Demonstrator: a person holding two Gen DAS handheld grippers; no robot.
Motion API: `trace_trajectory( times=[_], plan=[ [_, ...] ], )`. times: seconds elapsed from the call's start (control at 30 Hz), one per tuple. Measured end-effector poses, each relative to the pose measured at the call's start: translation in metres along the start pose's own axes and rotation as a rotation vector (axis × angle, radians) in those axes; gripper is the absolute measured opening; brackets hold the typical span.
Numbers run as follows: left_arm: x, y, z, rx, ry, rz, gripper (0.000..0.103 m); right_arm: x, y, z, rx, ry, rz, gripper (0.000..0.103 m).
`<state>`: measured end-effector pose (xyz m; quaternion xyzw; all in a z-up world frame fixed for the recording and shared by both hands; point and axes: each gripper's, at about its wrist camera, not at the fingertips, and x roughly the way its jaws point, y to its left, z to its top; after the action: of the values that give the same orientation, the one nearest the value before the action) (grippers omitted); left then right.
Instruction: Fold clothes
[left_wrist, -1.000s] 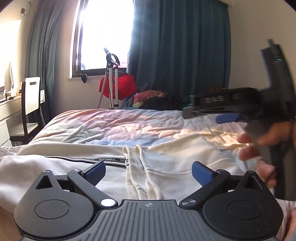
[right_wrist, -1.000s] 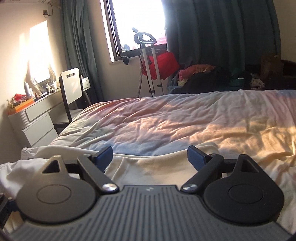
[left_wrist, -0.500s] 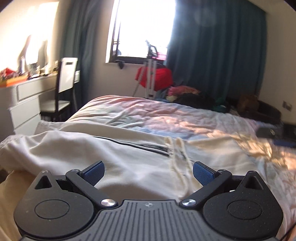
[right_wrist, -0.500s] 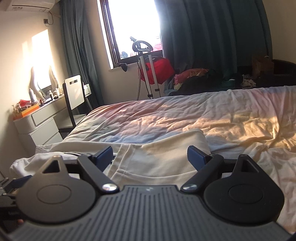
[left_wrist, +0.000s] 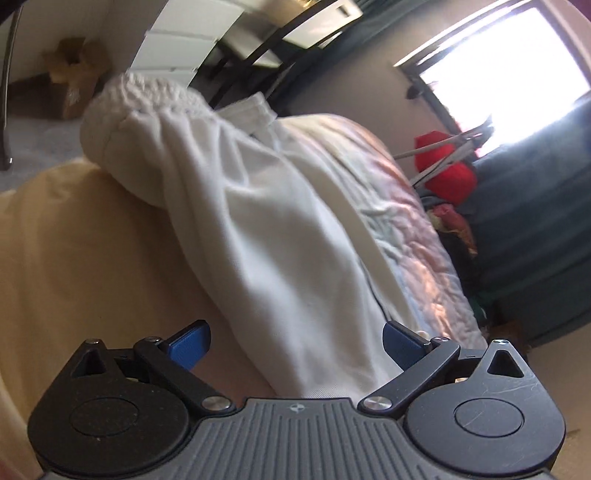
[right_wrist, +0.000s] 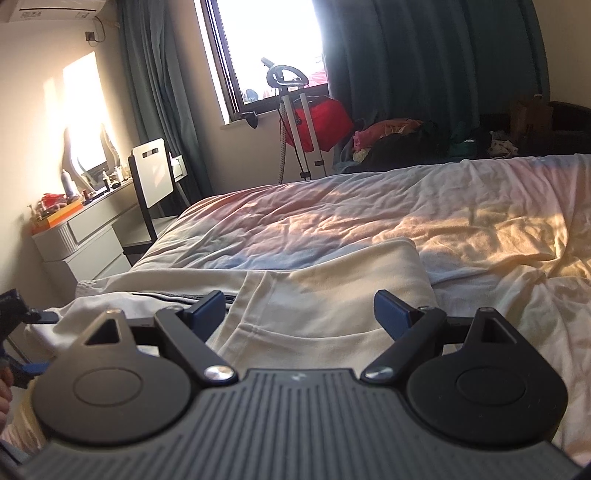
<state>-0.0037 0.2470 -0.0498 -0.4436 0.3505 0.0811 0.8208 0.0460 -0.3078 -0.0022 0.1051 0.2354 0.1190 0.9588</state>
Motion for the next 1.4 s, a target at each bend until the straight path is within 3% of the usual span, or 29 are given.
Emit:
trace_trajectory(
  times=[0.13,0.23,0.4,0.5,0.53,0.57,0.63,0.7,0.9,1.03,1.13,1.4],
  plan=[
    [0.025,0.031,0.015,-0.198,0.037,-0.073,0.09,0.007,-0.003,-0.004,0.014,0.028,-0.002,0.089],
    [0.027,0.049,0.032,-0.27,-0.039,-0.082,0.089,0.02,-0.004,-0.008,0.021,0.069,-0.009,0.089],
    [0.023,0.071,0.061,-0.294,-0.196,-0.048,0.07,0.044,0.0,-0.015,-0.004,0.118,-0.046,0.089],
    [0.022,0.08,0.067,-0.299,-0.248,-0.03,0.051,0.062,0.012,-0.023,-0.062,0.173,-0.042,0.089],
    [0.019,0.081,0.067,-0.291,-0.266,-0.026,0.036,0.068,0.016,-0.027,-0.085,0.192,-0.043,0.089],
    [0.016,0.079,0.067,-0.273,-0.284,-0.02,0.024,0.075,0.022,-0.032,-0.106,0.215,-0.045,0.089],
    [0.005,0.069,0.066,-0.192,-0.32,0.0,0.018,0.09,0.027,-0.043,-0.118,0.269,-0.044,0.089],
    [-0.001,0.048,0.062,-0.088,-0.362,0.03,0.017,0.104,0.027,-0.055,-0.091,0.322,-0.05,0.089],
    [-0.024,-0.033,0.03,0.231,-0.528,0.128,0.015,0.105,0.025,-0.054,-0.06,0.31,-0.062,0.088],
    [-0.044,-0.103,-0.011,0.419,-0.662,0.109,0.014,0.095,0.01,-0.044,-0.019,0.276,-0.101,0.089],
    [-0.056,-0.151,-0.038,0.49,-0.718,0.073,0.014,0.087,-0.007,-0.034,0.033,0.249,-0.157,0.089],
    [-0.063,-0.259,-0.107,0.591,-0.783,-0.017,0.013,0.048,-0.053,-0.006,0.196,0.131,-0.16,0.089]
  ],
)
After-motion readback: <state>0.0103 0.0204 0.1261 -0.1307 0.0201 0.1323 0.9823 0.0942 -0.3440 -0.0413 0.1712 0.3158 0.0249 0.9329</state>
